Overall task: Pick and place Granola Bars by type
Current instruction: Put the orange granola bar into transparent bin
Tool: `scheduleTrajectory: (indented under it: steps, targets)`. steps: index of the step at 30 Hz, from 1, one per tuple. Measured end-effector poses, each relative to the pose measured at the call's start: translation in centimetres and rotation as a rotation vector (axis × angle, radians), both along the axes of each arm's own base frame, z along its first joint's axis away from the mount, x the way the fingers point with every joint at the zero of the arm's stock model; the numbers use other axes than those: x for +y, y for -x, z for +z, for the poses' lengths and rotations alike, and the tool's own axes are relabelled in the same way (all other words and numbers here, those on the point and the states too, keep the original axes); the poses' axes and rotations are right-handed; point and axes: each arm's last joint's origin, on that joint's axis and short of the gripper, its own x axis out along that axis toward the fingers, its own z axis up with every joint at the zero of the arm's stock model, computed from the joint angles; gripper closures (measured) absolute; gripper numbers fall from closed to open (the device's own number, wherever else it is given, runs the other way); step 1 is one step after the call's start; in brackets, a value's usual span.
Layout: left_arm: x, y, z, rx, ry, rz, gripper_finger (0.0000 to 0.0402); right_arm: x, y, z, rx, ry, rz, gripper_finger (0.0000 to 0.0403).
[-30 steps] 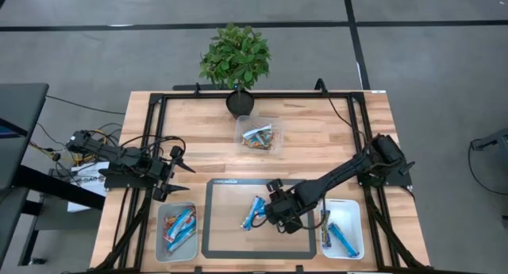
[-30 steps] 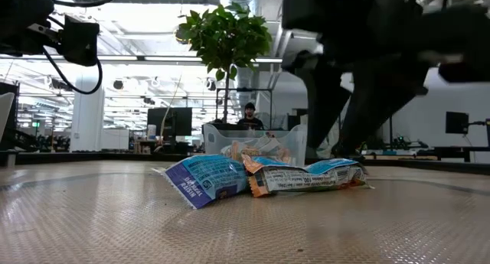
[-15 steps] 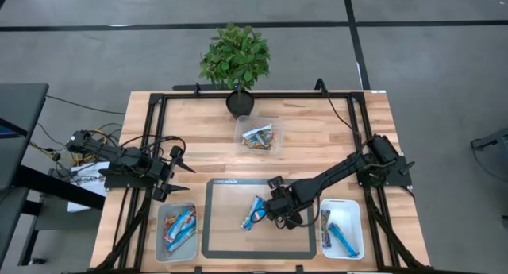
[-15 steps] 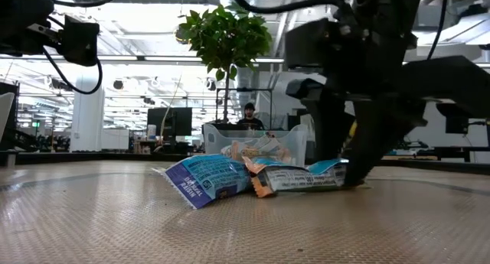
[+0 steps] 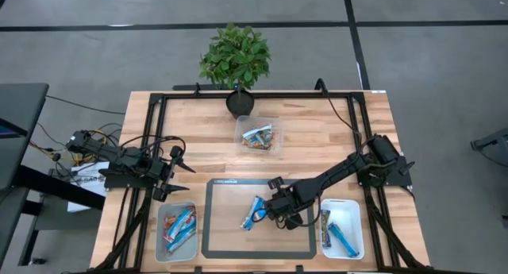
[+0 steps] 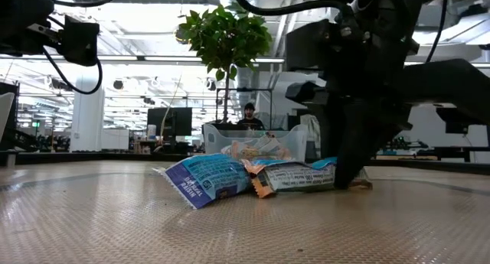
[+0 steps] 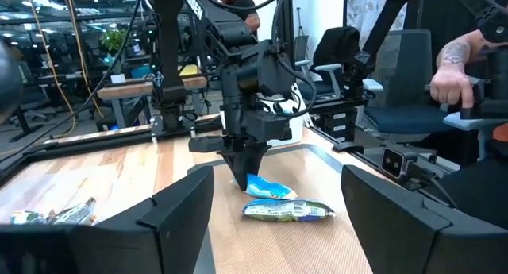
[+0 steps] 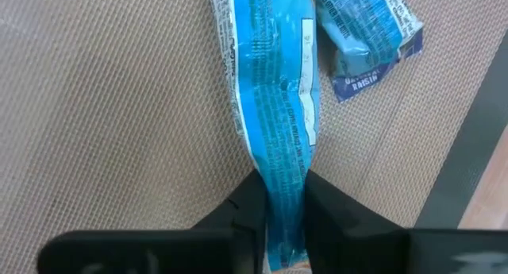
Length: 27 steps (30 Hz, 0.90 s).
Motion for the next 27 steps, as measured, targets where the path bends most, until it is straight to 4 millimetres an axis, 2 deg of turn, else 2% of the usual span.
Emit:
scheduleTrajectory:
  steps: [4,10,14,19,27]
  targets:
    - [0.0,0.0,0.0,0.000,0.000,0.000,0.0132,0.1,-0.2,0.6,-0.040,-0.026,0.001,0.0365]
    - [0.0,0.0,0.0,0.000,0.001,0.000,0.0132,0.0,-0.7,3.5,-0.186,-0.088,-0.005,0.0360]
    - [0.0,0.0,0.0,0.000,-0.001,0.000,0.0132,-1.3,-1.4,5.7,-0.301,-0.128,-0.040,0.0360]
    - [0.0,0.0,0.0,-0.001,-0.004,0.000,0.0132,-4.4,-2.8,8.2,-0.440,-0.141,-0.130,0.0359]
    - [0.0,0.0,0.0,0.000,0.000,0.000,0.0132,-12.1,-5.1,12.2,-0.574,-0.060,-0.306,0.0359]
